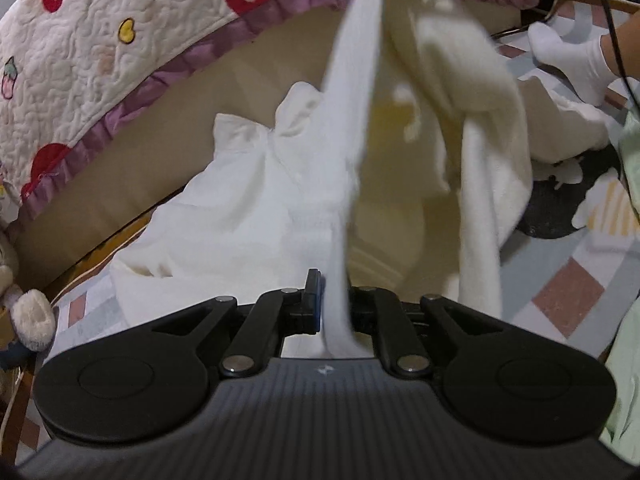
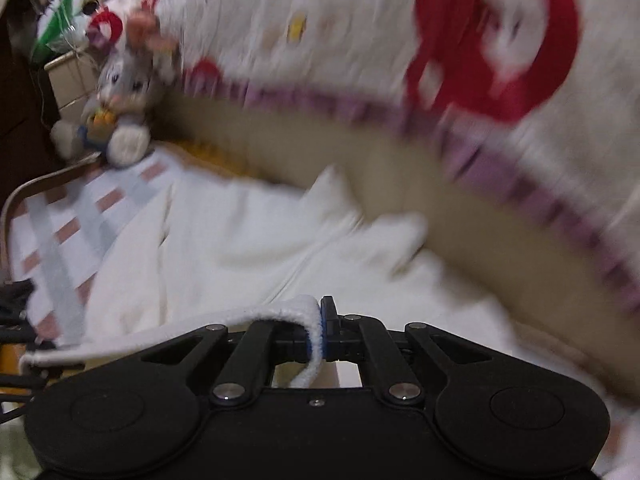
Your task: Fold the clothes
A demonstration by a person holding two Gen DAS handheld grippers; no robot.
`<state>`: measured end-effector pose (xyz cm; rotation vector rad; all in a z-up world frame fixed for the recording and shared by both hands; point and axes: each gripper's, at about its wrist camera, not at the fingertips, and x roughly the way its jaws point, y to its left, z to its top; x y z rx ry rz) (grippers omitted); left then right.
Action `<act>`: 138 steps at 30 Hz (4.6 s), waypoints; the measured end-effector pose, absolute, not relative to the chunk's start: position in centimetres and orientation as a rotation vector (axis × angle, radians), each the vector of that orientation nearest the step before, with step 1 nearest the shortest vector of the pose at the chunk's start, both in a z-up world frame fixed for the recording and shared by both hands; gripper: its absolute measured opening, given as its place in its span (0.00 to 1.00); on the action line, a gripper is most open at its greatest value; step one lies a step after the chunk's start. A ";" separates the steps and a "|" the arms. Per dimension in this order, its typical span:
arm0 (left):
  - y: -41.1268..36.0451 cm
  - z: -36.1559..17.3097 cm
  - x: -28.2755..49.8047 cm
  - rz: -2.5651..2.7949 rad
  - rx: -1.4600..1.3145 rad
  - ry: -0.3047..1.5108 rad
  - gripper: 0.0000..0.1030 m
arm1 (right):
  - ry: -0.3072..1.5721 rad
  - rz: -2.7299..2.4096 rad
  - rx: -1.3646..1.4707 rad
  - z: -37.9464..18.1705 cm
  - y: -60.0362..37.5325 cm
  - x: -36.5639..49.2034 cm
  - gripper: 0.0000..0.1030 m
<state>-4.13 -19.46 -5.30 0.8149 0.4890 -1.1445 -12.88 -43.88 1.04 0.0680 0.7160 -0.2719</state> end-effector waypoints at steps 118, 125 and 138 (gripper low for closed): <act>-14.9 -4.3 -4.2 -0.914 0.792 0.695 0.67 | 1.073 0.249 -0.058 -4.3 -36.5 -18.1 0.42; -20.8 -11.0 -5.0 -0.908 1.041 0.637 0.67 | 1.066 0.128 -0.170 -8.2 -37.8 -15.8 0.42; -22.6 -12.9 3.7 -0.727 0.872 0.798 0.23 | 1.062 0.050 -0.080 -13.5 -42.3 -12.7 0.43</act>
